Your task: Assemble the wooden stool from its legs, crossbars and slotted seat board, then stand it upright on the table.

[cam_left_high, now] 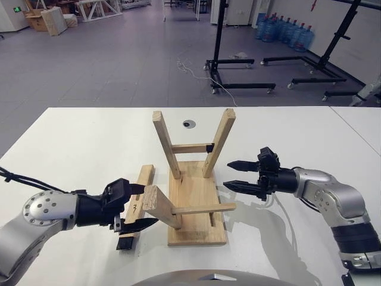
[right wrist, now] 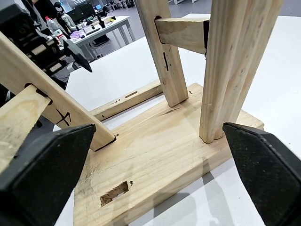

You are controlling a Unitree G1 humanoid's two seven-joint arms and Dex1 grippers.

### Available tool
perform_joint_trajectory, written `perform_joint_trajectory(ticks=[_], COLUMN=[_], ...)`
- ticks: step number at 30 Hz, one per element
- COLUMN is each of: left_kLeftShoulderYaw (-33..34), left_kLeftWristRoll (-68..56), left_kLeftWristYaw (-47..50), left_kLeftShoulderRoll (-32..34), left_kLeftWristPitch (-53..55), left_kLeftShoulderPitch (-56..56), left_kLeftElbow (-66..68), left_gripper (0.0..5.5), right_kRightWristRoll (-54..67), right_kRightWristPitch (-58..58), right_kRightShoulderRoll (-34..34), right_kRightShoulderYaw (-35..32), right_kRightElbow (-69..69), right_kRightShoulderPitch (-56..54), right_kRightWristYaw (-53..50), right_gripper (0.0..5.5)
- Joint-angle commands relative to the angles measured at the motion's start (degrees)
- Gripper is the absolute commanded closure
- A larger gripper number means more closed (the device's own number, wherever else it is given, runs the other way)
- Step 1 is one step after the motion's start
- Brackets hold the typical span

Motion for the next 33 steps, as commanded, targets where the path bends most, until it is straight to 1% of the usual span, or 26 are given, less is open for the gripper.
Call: perform_joint_trajectory(ticks=[1,2,4,6,7,10,12,15,19,21,26,27,30,33], left_kLeftShoulderYaw=[-0.3,-0.9,-0.7,-0.4,-0.8,-2.7,-4.0,-5.6,-7.4,-7.1,-4.8,-4.4,-2.9,-2.7], left_kLeftWristRoll=[6.2,7.5,8.0,4.6,4.3,5.1,5.7,8.9,9.6,9.8,10.7,11.3,12.7,14.4], left_kLeftWristYaw=[10.6,14.3,24.1,32.0,34.5,39.1,41.1,42.5,43.4,44.3,44.4,44.3,44.6,44.3], left_kLeftShoulderRoll=[-5.4,-7.9,-16.5,-26.4,-29.3,-34.2,-35.5,-33.7,-34.8,-35.9,-36.6,-36.5,-38.6,-39.2], left_kLeftWristPitch=[3.6,4.8,8.4,11.8,13.1,15.3,17.9,20.0,23.0,24.1,22.0,21.1,14.3,10.0], left_kLeftShoulderPitch=[2.9,2.3,1.1,1.4,1.8,3.3,3.9,4.4,6.9,9.2,12.0,12.1,14.0,14.7], left_kLeftElbow=[3.5,3.9,3.3,0.9,0.5,-0.1,-0.4,0.7,-0.5,-1.1,1.4,2.5,5.0,7.5], left_gripper=[1.36,1.36,1.36,1.36,1.36,1.36,1.36,1.36,1.36,1.36,2.09,2.13,2.54,3.0], right_kRightWristRoll=[-0.3,-0.3,-0.2,0.0,0.1,0.7,0.7,0.9,0.8,1.3,1.7,1.6,2.4,2.0], right_kRightWristPitch=[-0.8,-0.9,-1.1,-0.9,-0.9,-0.4,-0.4,-0.2,-0.2,0.2,-0.1,-0.3,-0.9,-1.6], right_kRightShoulderRoll=[0.2,0.2,0.7,1.1,1.3,2.0,2.5,3.3,3.2,3.1,3.5,3.8,5.2,5.7], right_kRightShoulderYaw=[-1.4,-1.5,-1.9,-2.0,-2.2,-2.6,-2.5,-2.6,-2.1,-2.6,-2.7,-2.6,-2.5,-2.5], right_kRightElbow=[-0.7,-1.0,-2.4,-3.6,-4.4,-6.7,-7.8,-9.7,-13.2,-14.3,-15.4,-15.5,-15.2,-14.2], right_kRightShoulderPitch=[1.9,2.5,4.1,5.8,6.8,9.0,10.3,11.6,14.7,15.6,17.2,17.3,16.4,15.6], right_kRightWristYaw=[-1.5,-1.8,-3.0,-3.9,-4.4,-6.1,-7.1,-8.8,-10.2,-11.1,-12.5,-12.8,-13.2,-13.6], right_gripper=[0.53,0.53,0.53,0.53,0.53,0.53,0.53,0.53,0.53,0.53,0.53,0.53,0.53,0.53])
